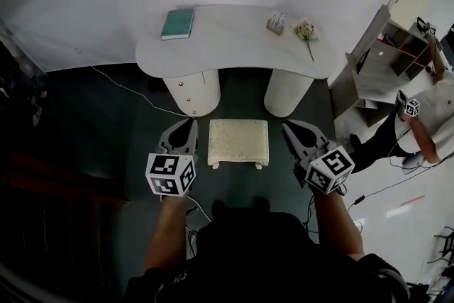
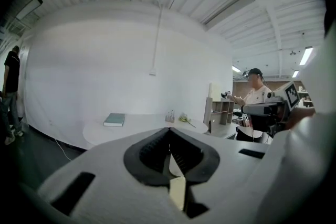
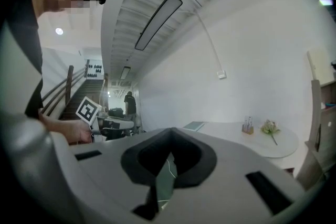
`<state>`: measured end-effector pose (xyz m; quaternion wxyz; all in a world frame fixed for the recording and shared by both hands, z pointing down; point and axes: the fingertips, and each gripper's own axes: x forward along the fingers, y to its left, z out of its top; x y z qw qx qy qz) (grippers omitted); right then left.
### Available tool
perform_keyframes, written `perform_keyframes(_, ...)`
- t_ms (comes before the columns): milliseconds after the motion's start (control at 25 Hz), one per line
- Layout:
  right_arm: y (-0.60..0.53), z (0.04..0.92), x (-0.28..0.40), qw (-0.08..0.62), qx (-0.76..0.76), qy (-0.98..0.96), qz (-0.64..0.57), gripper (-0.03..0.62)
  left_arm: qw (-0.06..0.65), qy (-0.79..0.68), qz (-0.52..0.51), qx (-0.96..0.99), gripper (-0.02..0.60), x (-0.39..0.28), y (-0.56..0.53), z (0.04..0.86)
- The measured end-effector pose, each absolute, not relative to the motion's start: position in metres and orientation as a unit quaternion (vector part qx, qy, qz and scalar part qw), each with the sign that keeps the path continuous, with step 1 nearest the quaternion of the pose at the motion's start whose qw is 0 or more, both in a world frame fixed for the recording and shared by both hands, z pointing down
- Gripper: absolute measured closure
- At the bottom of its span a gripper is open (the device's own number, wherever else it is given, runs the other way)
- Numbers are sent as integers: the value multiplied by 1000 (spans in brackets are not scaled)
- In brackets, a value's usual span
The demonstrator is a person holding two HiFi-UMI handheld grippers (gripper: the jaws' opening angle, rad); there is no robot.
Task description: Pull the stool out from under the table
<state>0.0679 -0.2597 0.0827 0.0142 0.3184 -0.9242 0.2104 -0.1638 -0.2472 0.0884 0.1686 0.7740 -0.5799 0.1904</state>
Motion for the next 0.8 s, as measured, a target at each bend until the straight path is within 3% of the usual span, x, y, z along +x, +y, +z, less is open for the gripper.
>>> perform_keyframes(800,-271,84,42,8,300,-933,200,591,157,-592,217,760,572,-180,-250,80)
